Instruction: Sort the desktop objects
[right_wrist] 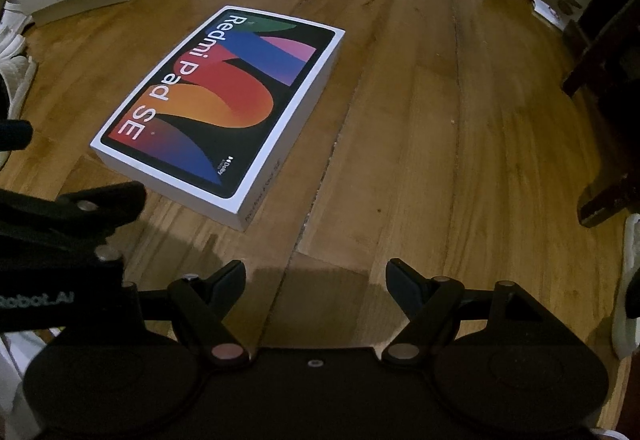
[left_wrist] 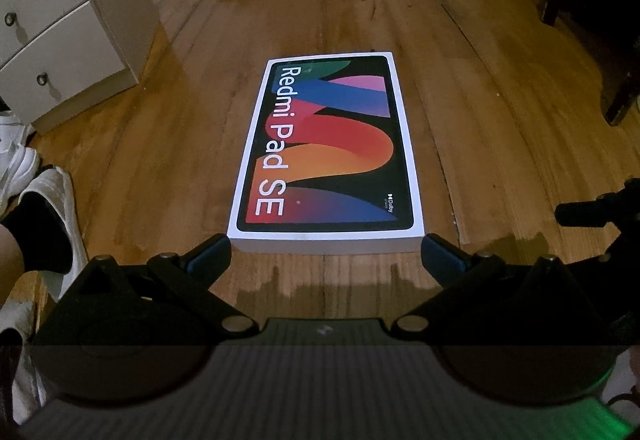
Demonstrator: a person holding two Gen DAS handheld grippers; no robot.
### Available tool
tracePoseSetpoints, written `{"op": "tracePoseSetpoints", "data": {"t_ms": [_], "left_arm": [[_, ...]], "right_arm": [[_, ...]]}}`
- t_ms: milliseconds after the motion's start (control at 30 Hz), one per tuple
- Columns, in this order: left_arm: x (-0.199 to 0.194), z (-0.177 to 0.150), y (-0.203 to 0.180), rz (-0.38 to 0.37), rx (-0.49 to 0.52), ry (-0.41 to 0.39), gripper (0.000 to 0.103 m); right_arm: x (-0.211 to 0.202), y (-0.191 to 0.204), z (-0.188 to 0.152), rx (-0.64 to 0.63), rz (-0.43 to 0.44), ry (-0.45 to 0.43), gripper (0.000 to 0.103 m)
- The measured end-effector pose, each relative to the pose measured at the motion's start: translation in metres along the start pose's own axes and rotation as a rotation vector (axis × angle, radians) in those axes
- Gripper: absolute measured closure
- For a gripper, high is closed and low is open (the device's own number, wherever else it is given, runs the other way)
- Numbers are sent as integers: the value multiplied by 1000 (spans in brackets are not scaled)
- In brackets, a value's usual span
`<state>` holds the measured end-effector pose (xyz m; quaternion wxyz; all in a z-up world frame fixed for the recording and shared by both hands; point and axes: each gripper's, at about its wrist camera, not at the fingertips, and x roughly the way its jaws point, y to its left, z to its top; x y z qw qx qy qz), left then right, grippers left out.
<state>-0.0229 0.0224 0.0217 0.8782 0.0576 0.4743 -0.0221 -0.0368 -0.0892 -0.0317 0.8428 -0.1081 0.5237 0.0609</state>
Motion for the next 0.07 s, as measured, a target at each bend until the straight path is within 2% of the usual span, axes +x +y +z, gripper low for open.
{"op": "tracePoseSetpoints", "data": {"t_ms": [67], "left_arm": [[1,0,1,2,-1,4,0]], "right_arm": [[0,0,0,1,-3,1,21]]}}
